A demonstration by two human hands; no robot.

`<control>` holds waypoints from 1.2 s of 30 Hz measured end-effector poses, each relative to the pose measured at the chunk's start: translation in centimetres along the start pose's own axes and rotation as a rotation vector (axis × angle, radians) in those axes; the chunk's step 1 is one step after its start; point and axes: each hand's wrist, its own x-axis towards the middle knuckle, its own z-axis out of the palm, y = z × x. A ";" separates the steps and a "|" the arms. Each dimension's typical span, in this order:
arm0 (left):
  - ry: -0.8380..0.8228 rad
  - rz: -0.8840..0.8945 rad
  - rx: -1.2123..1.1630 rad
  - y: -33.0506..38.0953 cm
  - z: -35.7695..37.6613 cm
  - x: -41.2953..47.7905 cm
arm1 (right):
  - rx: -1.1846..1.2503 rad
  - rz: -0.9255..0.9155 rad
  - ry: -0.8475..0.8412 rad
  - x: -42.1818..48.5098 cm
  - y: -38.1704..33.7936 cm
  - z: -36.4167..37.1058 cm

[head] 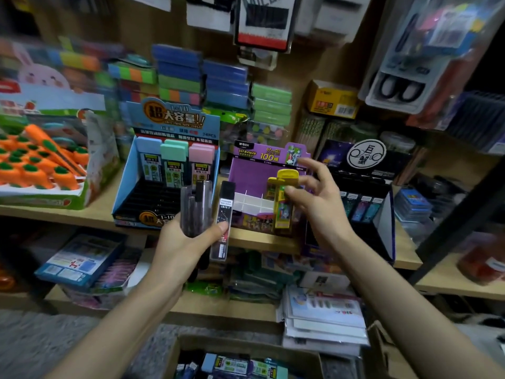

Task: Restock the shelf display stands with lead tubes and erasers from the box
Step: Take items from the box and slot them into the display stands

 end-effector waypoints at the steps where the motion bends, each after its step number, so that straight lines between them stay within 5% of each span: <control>1: -0.007 -0.003 -0.003 0.0 -0.1 0.0 | -0.127 -0.069 -0.017 0.7 -0.4 0.0; 4: -0.011 0.003 0.002 0.2 -0.1 0.0 | -0.381 -0.182 -0.006 2.9 -1.1 0.1; 15: -0.035 -0.001 -0.010 0.4 0.2 0.0 | -0.632 -0.328 0.007 5.8 0.5 -0.4; 29: -0.026 -0.014 -0.002 0.8 0.9 -0.4 | -0.582 -0.357 0.074 5.8 0.9 0.2; 36: -0.043 -0.011 0.002 0.7 1.5 -0.6 | -0.742 -0.319 0.022 5.7 1.2 0.3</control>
